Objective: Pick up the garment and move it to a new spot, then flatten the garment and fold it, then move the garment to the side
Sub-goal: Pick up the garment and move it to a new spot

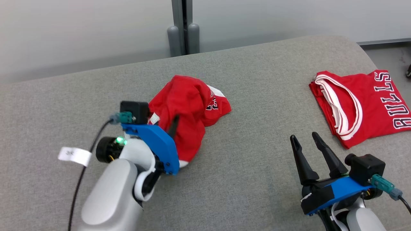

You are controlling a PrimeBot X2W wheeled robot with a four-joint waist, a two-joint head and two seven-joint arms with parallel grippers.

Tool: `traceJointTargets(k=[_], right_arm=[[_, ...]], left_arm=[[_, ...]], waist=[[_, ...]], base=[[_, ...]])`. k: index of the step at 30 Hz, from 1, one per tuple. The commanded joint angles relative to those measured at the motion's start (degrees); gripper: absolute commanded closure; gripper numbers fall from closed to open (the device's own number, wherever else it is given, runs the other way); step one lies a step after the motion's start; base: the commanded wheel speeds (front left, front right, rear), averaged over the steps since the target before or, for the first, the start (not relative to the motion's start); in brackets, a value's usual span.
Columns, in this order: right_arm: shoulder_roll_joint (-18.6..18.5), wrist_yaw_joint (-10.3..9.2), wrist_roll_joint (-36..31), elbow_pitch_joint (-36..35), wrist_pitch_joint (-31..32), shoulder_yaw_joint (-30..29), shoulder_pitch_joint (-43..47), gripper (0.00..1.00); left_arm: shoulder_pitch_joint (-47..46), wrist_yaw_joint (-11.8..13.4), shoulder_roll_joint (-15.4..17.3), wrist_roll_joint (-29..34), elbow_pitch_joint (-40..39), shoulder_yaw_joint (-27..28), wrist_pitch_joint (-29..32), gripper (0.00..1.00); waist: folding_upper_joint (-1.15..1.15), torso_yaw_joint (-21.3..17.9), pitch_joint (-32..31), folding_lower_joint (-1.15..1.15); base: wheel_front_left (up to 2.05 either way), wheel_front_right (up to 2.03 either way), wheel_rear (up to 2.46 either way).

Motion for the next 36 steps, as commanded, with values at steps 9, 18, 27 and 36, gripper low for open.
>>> traceJointTargets(k=[9, 18, 27, 36], right_arm=[[-0.6, 0.00, -0.2, -0.4, 0.3, -1.7, 1.1, 0.00], [-1.2, 0.00, -0.9, -2.3, 1.8, -4.0, 3.5, 0.00], [-0.6, 0.00, -0.8, -3.3, 3.0, -4.3, 6.0, 0.00], [0.0, 0.00, -0.7, -2.4, 3.1, -4.6, 7.7, 0.00]], left_arm=[[2.6, -2.0, -2.4, -2.2, 3.2, -2.4, -14.2, 0.00], [8.5, -3.0, 1.3, -1.9, -0.6, 0.3, -30.7, 0.00], [15.2, -0.2, 6.2, 2.0, -3.5, 5.4, -35.3, 0.00], [21.9, 1.7, 7.5, 3.9, -5.2, 10.5, -35.4, 0.00]], waist=[[0.00, 3.8, -1.5, 0.00], [0.00, 8.4, -4.4, 0.00], [0.00, 10.4, -6.4, 0.00], [0.00, 10.1, -8.1, 0.00]], base=[[0.00, 0.00, 0.00], [0.00, 0.00, 0.00], [0.00, 0.00, 0.00], [0.00, 0.00, 0.00]])
